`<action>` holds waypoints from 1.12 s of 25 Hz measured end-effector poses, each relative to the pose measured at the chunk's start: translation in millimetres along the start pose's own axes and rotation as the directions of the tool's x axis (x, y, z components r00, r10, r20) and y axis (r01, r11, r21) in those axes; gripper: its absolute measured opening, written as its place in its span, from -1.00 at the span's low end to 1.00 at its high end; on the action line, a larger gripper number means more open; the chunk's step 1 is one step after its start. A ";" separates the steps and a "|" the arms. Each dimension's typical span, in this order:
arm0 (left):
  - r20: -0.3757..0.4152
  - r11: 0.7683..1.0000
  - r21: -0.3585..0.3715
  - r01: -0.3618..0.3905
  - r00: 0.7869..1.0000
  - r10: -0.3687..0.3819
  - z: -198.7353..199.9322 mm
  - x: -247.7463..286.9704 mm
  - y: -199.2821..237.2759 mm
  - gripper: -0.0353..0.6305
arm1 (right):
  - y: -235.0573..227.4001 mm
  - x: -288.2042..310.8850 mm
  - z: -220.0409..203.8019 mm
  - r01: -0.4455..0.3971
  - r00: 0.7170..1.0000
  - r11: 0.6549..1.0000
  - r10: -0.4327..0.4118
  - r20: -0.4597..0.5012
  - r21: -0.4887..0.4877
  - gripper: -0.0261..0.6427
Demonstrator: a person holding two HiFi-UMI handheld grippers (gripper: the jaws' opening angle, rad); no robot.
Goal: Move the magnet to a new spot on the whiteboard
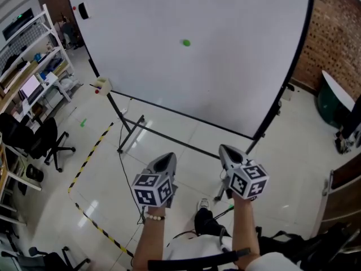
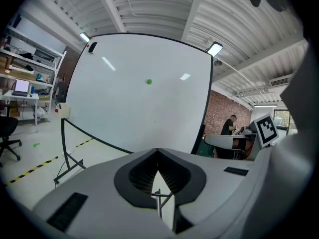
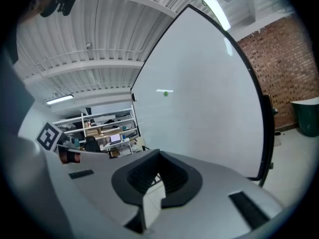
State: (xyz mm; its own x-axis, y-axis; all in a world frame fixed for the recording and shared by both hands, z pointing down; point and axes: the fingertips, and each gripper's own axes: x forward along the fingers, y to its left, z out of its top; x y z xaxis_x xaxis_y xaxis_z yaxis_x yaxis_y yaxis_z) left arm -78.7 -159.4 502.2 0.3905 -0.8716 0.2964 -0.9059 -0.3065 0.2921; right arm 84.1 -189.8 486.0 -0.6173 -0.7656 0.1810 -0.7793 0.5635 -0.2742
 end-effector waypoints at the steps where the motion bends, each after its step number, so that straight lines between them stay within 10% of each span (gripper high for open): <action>1: 0.003 1.000 0.000 -0.004 1.000 0.004 7.9 14.6 1.0 -0.89 | -8.6 11.0 7.5 -0.013 1.000 1.000 0.013 -0.001 -0.001 -0.90; 16: 0.024 0.998 0.021 -0.059 0.998 0.058 75.9 125.9 33.5 -0.89 | -59.7 124.1 63.4 -0.154 0.988 0.988 0.154 -0.001 0.004 -0.90; 28: 0.090 0.990 0.132 0.046 0.994 -0.058 130.6 143.6 40.9 -0.89 | -41.5 139.5 90.7 -0.095 0.994 0.995 0.097 0.058 -0.035 -0.90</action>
State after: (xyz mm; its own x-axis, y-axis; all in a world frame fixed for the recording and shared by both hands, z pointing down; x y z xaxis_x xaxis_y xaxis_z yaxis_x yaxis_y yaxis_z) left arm -81.1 -347.1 438.0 0.4260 -0.8833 0.1957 -0.9008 -0.3938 0.1829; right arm 40.1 -348.1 437.0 -0.6826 -0.7241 0.0986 -0.7205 0.6442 -0.2568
